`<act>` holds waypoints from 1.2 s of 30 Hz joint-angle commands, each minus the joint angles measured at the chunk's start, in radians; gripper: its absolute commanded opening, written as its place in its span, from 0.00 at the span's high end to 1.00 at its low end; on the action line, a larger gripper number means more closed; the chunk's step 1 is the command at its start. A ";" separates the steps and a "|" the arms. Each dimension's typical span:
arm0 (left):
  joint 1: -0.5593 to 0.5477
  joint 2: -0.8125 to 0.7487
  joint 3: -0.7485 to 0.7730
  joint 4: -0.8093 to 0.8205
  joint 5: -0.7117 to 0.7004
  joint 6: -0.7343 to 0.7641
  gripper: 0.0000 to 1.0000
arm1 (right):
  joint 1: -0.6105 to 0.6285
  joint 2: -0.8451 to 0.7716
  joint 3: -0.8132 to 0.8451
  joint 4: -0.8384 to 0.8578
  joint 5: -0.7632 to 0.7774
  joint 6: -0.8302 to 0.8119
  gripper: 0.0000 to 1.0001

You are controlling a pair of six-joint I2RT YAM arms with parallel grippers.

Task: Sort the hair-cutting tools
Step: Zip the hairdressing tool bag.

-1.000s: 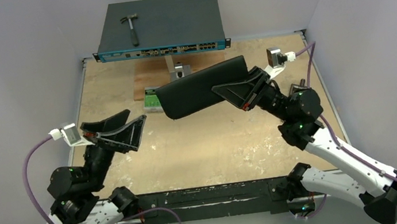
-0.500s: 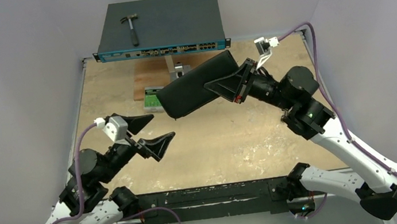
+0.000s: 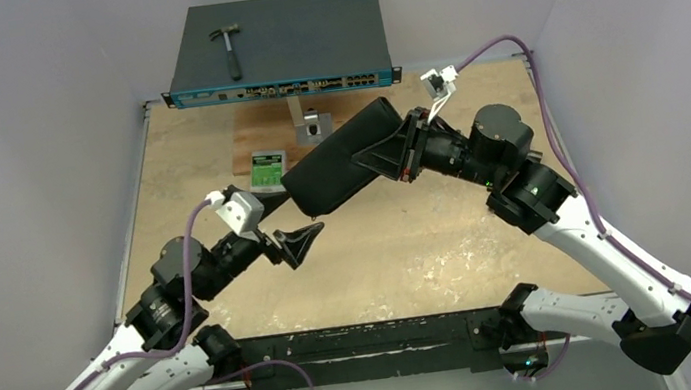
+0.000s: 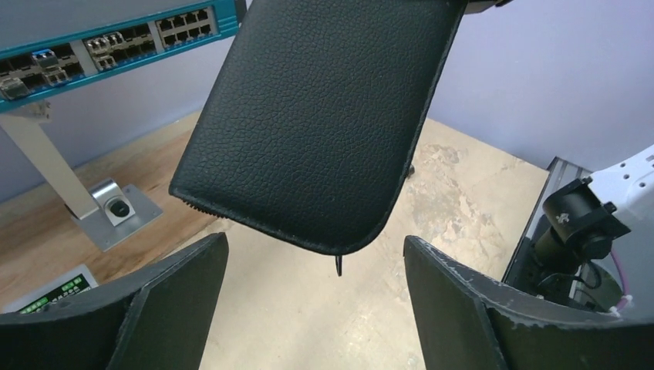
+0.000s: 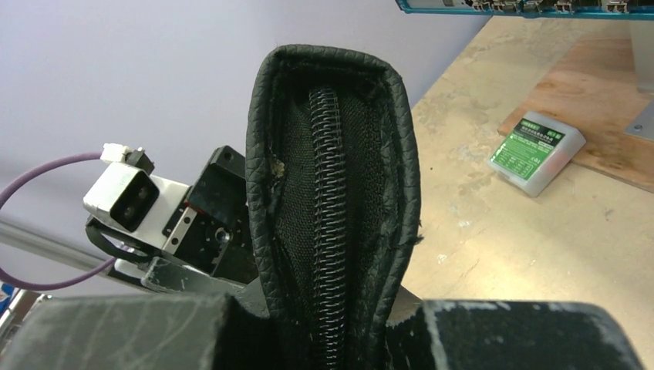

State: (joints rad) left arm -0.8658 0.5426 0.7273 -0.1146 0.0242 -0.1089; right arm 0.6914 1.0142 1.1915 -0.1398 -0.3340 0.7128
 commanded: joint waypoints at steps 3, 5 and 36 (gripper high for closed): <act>-0.012 0.041 0.017 0.053 -0.017 0.020 0.25 | -0.002 -0.034 0.049 0.081 -0.001 -0.012 1.00; -0.013 0.054 0.026 0.029 -0.015 0.014 0.25 | -0.002 -0.042 0.041 0.093 0.001 -0.011 1.00; -0.015 0.076 -0.025 0.158 0.000 -0.069 0.63 | -0.001 -0.070 -0.014 0.179 -0.019 0.020 1.00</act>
State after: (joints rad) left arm -0.8742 0.6094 0.7044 -0.0040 0.0223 -0.1707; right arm 0.6914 0.9661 1.1667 -0.0734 -0.3351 0.7185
